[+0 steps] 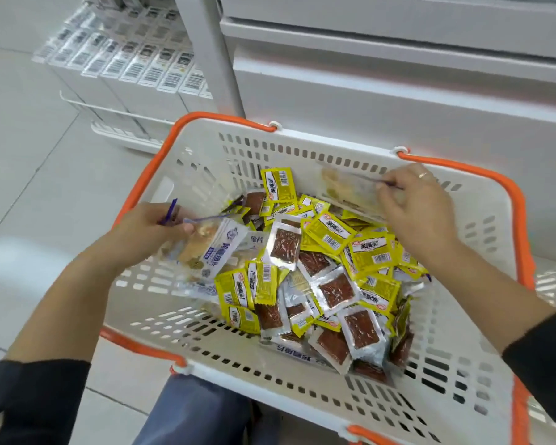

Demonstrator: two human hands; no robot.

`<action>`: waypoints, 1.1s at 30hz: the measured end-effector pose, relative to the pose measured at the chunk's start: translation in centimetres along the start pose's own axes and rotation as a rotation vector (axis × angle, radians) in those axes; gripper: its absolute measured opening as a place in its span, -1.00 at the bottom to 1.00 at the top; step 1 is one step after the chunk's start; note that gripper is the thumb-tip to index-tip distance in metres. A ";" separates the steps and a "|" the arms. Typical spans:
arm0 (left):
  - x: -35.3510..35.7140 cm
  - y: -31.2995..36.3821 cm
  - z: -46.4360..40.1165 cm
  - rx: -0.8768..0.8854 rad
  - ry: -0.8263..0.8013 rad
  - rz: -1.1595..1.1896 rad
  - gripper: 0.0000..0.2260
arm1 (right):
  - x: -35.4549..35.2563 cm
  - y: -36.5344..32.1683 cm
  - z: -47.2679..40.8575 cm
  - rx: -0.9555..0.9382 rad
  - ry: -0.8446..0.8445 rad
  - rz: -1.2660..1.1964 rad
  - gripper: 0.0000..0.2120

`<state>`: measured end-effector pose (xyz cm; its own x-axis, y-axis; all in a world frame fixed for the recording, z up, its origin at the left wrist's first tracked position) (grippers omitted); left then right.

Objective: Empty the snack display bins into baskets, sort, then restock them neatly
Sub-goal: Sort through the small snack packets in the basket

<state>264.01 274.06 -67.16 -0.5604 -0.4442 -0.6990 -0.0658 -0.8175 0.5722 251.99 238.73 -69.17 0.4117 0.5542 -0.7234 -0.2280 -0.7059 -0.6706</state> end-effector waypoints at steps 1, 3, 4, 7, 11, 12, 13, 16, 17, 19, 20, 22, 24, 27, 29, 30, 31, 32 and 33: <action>-0.2 0.1 0.0 0.003 -0.041 -0.061 -0.75 | -0.6 -1.1 0.3 -0.001 0.045 -0.089 -0.77; -0.1 0.8 0.0 0.025 -0.155 -0.211 -0.79 | -1.2 -2.9 1.0 0.030 0.062 -0.288 -0.84; 0.2 1.2 0.1 0.041 -0.213 -0.293 -0.80 | -1.2 -3.4 1.4 0.066 0.044 -0.388 -0.88; 1.0 1.9 -0.1 0.086 -0.240 -0.477 -0.84 | -0.8 -4.1 2.4 0.159 -0.036 -0.588 -0.91; 0.8 3.5 0.8 0.134 0.069 -0.228 -0.86 | 0.1 -3.3 4.3 0.315 -0.090 -0.673 -0.84; 0.9 4.1 1.1 0.145 0.102 -0.075 -0.86 | 0.4 -3.0 4.7 0.366 -0.102 -0.675 -0.78; 1.3 4.6 1.3 0.139 0.095 0.058 -0.86 | 0.8 -2.9 5.0 0.414 -0.118 -0.687 -0.72; 4.8 5.8 0.7 0.073 -0.051 0.194 -0.88 | 1.8 -3.1 5.8 0.610 -0.181 -0.812 -0.74; 6.3 5.9 0.2 0.060 -0.085 0.182 -0.93 | 2.2 -3.1 6.0 0.685 -0.216 -0.883 -0.78; 9.3 6.0 -0.4 0.031 -0.107 0.160 -0.93 | 2.9 -3.3 6.5 0.736 -0.349 -0.904 -0.81; 10.8 6.2 -0.4 0.016 -0.120 0.164 -0.94 | 3.1 -3.2 6.7 0.721 -0.401 -0.857 -0.82; 13.2 6.9 0.1 0.034 -0.171 0.164 -0.89 | 3.2 -2.9 7.3 0.650 -0.484 -0.747 -0.82; 14.4 7.4 0.3 0.089 -0.224 0.158 -0.82 | 3.3 -2.2 7.7 0.587 -0.516 -0.627 -0.73; 12.1 6.2 -1.6 0.041 -0.072 0.031 -0.88 | 3.1 -1.2 8.0 0.594 -0.508 -0.531 -0.77; 9.3 4.1 -3.5 -0.007 0.014 -0.295 -0.75 | 2.8 -0.5 8.0 0.653 -0.493 -0.539 -0.72; 8.6 2.6 -4.3 -0.022 -0.046 -0.416 -0.66 | 2.6 -0.5 8.0 0.671 -0.478 -0.546 -0.65; 8.3 1.5 -4.8 -0.013 -0.139 -0.475 -0.57 | 2.5 0.0 7.9 0.673 -0.475 -0.553 -0.66; 8.5 0.4 -5.1 0.013 -0.238 -0.498 -0.48 | 2.3 -0.2 7.7 0.675 -0.455 -0.544 -0.76; 9.0 -0.1 -5.2 0.064 -0.306 -0.525 -0.41 | 2.3 -0.1 7.6 0.659 -0.453 -0.541 -0.78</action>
<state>263.28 268.27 -75.73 -0.6510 0.1454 -0.7450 -0.4415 -0.8709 0.2158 246.23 243.39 -72.01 0.2587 0.9468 -0.1912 -0.6139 0.0083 -0.7894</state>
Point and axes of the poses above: each hand's wrist, its own z-axis away from the middle knuckle, its own x-axis out of the palm, y = z × x, the point moved 3 cm from there along -z, towards the middle knuckle, and after that the axes turned 11 degrees about -z, right-handed, at the moved point
